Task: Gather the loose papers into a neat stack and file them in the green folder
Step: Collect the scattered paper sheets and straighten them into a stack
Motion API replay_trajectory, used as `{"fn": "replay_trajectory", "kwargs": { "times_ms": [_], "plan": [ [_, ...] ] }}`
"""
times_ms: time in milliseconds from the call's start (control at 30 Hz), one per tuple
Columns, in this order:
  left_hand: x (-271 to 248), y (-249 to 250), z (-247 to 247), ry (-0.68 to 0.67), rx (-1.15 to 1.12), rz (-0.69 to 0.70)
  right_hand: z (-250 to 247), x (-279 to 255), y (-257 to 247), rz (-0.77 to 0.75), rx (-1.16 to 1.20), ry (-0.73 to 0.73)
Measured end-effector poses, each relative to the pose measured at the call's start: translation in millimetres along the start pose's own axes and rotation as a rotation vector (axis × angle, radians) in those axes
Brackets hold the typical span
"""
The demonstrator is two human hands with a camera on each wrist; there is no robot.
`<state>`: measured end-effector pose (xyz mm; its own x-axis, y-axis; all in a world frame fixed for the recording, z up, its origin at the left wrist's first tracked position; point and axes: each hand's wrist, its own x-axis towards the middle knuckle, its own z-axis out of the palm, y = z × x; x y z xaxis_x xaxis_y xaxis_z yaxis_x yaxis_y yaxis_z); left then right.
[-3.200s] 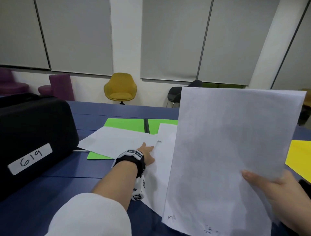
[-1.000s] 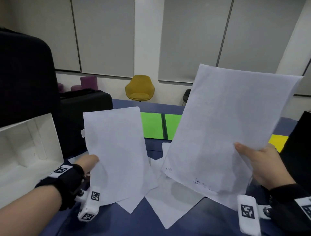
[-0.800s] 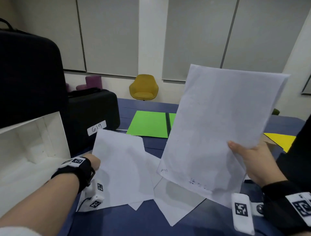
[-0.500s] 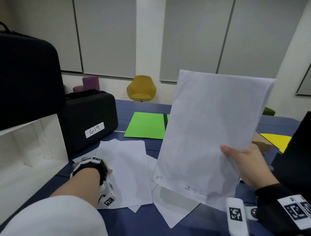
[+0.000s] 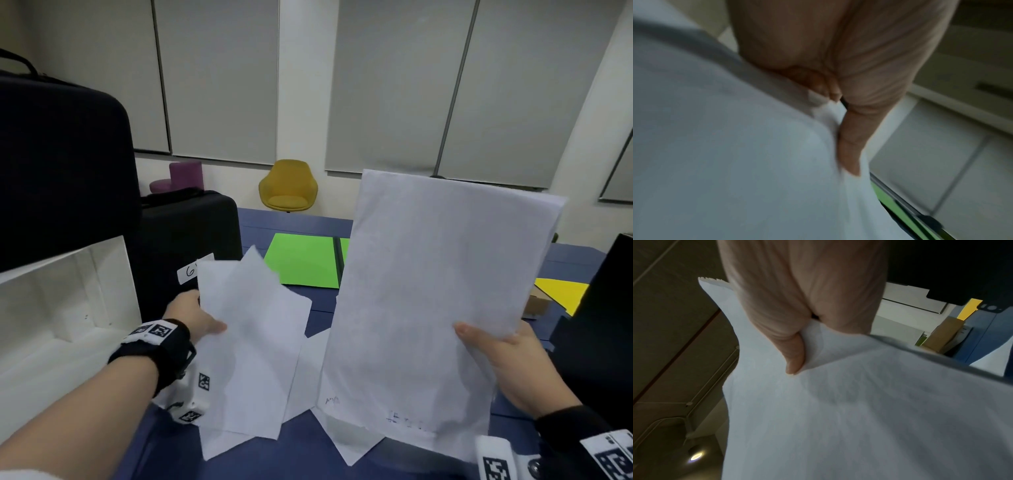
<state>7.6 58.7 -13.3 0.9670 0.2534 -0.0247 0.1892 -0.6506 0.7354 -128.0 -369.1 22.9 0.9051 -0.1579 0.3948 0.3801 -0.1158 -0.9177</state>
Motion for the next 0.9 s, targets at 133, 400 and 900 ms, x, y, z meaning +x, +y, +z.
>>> {"fn": "replay_trajectory", "kwargs": {
  "times_ms": [133,400,900],
  "plan": [
    [-15,17,-25,0.0,-0.148,0.289,2,-3,-5,0.017,-0.03,-0.017],
    [-75,74,-56,-0.091,-0.467,0.676,24,5,-12,0.08,0.245,-0.082],
    [-109,107,1,-0.547,-0.882,0.418,56,1,-19,0.093,0.311,-0.013]
  ]
}}
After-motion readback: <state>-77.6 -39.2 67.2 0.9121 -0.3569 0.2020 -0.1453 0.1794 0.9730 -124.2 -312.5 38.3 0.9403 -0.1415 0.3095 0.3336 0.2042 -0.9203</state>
